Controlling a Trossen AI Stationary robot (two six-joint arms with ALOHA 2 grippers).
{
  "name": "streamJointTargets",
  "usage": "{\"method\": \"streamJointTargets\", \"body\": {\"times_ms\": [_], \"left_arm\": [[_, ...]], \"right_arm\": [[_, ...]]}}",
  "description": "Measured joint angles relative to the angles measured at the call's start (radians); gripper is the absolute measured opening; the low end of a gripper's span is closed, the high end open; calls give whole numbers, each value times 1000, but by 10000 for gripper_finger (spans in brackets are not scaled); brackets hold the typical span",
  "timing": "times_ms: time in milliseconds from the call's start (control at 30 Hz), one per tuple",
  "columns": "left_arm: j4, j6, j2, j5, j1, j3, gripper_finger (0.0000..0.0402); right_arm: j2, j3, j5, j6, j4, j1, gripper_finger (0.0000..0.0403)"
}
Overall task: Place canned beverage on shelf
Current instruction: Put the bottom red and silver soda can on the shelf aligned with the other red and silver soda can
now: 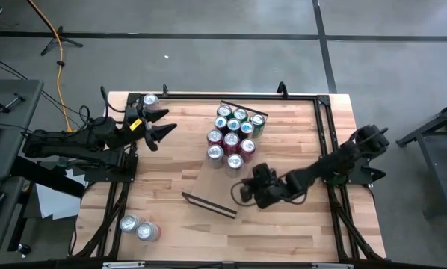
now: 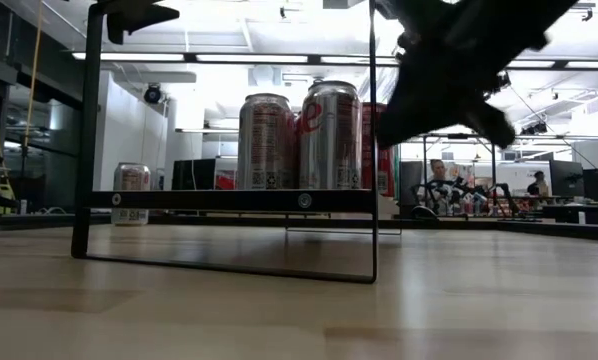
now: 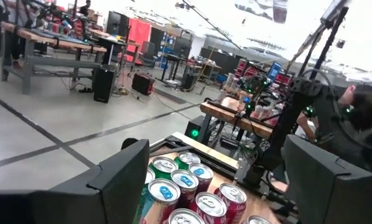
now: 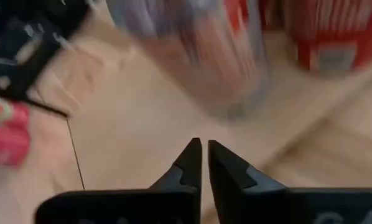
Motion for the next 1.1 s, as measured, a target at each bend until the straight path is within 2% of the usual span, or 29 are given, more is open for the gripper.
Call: {"method": "streamJointTargets", "body": {"times_ms": [100, 300, 733, 967, 1100], "left_arm": [[0, -22, 0, -27, 0, 0, 289], [0, -27, 0, -44, 0, 0, 289], [0, -50, 0, -102, 0, 0, 289], [0, -48, 0, -102, 0, 0, 289], [0, -43, 0, -93, 0, 0, 289]], "right_arm": [[-3, -10, 30, -69, 63, -32, 4], [-3, 11, -9, -225, 98, -73, 2], [-3, 11, -50, -426, 154, -155, 0], [-3, 11, -73, -460, 165, -168, 0], [-27, 11, -136, -482, 159, -146, 0]]}}
